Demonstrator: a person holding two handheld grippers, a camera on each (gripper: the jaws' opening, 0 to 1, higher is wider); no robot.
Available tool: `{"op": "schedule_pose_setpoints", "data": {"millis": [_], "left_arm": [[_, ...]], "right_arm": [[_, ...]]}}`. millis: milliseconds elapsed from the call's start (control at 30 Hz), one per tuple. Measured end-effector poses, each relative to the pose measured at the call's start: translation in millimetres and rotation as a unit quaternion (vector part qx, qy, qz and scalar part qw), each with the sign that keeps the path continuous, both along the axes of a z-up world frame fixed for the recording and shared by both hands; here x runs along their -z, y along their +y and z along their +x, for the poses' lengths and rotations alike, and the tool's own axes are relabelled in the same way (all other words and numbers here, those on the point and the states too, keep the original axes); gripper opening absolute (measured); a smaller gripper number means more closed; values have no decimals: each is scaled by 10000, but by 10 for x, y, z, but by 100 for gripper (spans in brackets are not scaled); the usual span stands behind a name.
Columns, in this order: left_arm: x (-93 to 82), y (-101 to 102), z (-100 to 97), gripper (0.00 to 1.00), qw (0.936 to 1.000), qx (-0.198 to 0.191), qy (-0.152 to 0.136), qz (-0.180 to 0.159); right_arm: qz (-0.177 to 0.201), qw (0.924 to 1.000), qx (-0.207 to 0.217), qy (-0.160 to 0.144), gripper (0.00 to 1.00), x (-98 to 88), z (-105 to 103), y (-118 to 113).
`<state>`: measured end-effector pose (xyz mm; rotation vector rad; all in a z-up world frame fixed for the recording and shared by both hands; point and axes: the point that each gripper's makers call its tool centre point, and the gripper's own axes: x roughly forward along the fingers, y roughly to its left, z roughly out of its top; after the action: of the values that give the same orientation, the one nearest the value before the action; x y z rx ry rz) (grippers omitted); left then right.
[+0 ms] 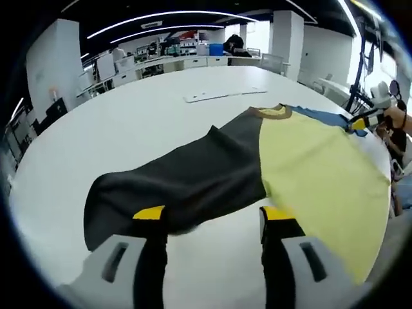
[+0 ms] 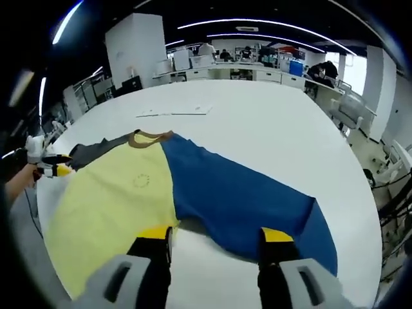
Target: Fold the garment on the visible template until the final outline fits inside the template.
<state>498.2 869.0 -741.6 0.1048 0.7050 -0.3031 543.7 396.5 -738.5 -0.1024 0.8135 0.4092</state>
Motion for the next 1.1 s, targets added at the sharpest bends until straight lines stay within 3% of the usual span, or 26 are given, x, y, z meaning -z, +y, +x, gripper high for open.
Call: {"op": "schedule_pose_setpoints", "data": {"millis": [400,867,1100], "left_arm": [[-104,-71,-190,84,9996,-16,-99,-270],[-263,-136,-368,97,9985,25,-272,-468],[-332,-237,-457,99,9981,191,-270,-513]], "right_arm": [[-218,9994,-98,261,64,33,-241,-328],[-476,9971,-137,572,63,197,-512,-723],[-581,9965,-278,531,55,214,-514,-819]]}}
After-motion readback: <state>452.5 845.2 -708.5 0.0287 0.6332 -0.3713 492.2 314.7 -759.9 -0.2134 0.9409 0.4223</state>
